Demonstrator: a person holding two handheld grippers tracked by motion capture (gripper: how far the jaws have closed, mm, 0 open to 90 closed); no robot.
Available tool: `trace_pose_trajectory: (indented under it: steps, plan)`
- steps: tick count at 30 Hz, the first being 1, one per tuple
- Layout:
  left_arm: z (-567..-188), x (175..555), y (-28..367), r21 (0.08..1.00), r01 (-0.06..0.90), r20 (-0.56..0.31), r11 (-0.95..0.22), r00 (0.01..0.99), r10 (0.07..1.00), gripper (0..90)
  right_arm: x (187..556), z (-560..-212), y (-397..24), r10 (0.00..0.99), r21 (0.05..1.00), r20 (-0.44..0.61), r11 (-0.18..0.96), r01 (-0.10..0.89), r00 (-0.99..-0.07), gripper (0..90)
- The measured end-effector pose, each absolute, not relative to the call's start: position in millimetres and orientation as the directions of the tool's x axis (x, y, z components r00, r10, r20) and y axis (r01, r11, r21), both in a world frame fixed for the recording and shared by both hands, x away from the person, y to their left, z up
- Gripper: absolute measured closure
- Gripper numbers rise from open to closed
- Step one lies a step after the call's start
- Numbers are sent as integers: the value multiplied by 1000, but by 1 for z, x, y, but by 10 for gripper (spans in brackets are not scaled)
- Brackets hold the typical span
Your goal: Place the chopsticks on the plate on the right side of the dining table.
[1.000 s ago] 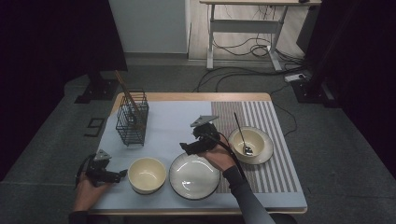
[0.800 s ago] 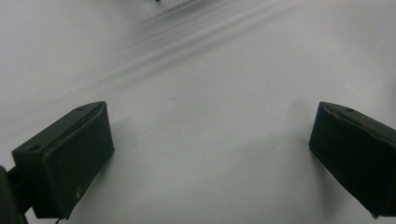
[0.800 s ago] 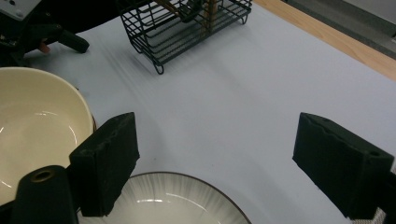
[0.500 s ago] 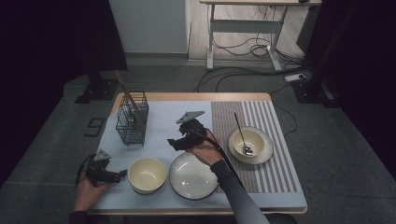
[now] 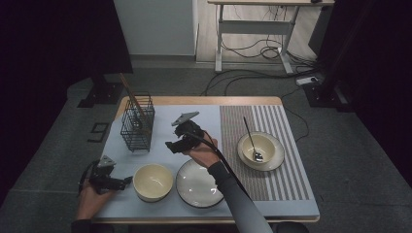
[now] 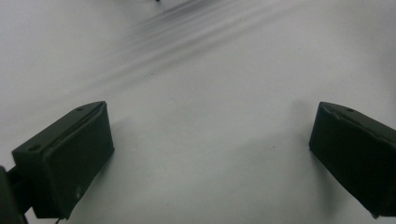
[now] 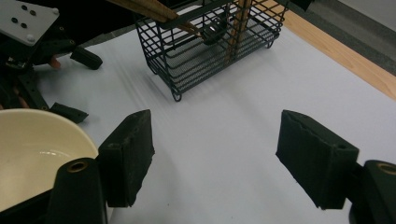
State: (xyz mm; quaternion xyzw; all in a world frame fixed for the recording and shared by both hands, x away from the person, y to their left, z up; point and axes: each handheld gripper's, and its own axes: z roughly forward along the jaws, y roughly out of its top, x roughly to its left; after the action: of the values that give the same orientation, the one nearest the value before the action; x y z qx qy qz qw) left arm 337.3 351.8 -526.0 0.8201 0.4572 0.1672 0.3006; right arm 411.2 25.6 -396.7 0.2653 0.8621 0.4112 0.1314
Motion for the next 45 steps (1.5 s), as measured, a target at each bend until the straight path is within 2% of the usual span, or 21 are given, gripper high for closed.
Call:
trace_pose_trajectory:
  steps: [11, 19, 32, 45]
  plan:
    - [-526, 337, 352, 646, 650, -1, -401, 526, 850, 0, 422, -393, 50, 545, 775, 2, 528, 346, -839, 314]
    - [-526, 337, 352, 646, 650, -2, -400, 526, 851, 0, 429, -388, 65, 526, 792, 54, 496, 357, -849, 382]
    - [-526, 337, 352, 646, 650, -3, -399, 525, 851, 0, 433, -382, 78, 522, 808, 61, 475, 349, -851, 402]
    - [-526, 337, 352, 645, 651, -2, -400, 525, 851, 0, 434, -372, 73, 529, 822, 56, 457, 340, -847, 417]
